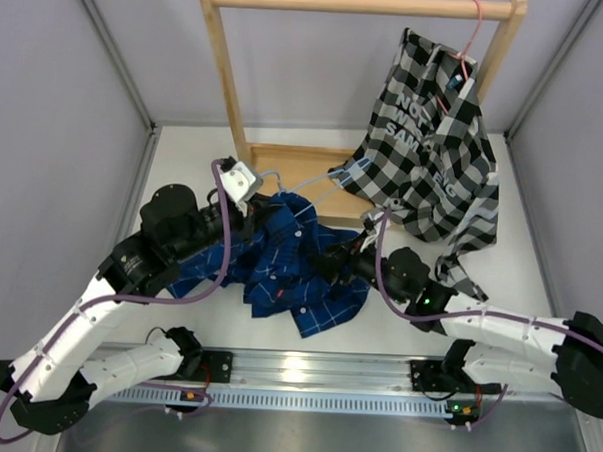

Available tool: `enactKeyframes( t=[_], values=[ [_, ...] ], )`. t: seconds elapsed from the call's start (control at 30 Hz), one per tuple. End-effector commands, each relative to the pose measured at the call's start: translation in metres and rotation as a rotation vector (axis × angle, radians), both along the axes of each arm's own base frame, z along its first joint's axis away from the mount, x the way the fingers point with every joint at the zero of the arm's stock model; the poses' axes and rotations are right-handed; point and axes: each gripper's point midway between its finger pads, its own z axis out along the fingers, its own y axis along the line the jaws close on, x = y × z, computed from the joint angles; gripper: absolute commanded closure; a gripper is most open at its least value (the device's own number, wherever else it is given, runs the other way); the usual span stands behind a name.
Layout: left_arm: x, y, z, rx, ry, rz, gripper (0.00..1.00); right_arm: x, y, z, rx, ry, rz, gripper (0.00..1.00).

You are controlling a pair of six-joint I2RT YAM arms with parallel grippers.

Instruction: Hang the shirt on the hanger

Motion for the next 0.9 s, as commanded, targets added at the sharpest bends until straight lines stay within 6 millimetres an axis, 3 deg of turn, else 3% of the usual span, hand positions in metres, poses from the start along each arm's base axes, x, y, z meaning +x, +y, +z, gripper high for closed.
enactKeyframes(
  t=[0.0,0.17,0.3,0.4,0.43,0.5,0.67,0.87],
  values=[
    [0.002,0.001,0.035,-0.122,-0.082,0.019,1.00,0.008,0.017,0.043,0.150,-0.056,0.021,0.39],
    [0.002,0.002,0.034,-0.122,-0.084,0.024,1.00,0.020,0.032,0.027,0.122,-0.023,0.012,0.43],
    [0.002,0.004,0.034,-0.126,-0.087,0.034,1.00,0.020,0.042,0.021,0.144,0.008,0.033,0.51],
    [0.001,0.006,0.035,-0.129,-0.092,0.037,1.00,0.023,0.042,0.020,0.159,0.010,0.024,0.72],
    [-0.001,0.008,0.037,-0.134,-0.097,0.036,1.00,0.027,0.038,0.020,0.158,0.009,0.000,0.86],
    [-0.003,0.010,0.037,-0.136,-0.099,0.036,1.00,0.037,0.029,0.024,0.143,-0.006,-0.063,0.99],
    [-0.017,0.017,0.037,-0.127,-0.118,0.009,1.00,0.067,-0.010,0.018,0.075,0.038,-0.197,1.00],
    [-0.036,0.015,0.015,-0.076,-0.084,-0.084,1.00,0.110,-0.051,0.024,-0.009,0.102,-0.237,1.00]
  ],
)
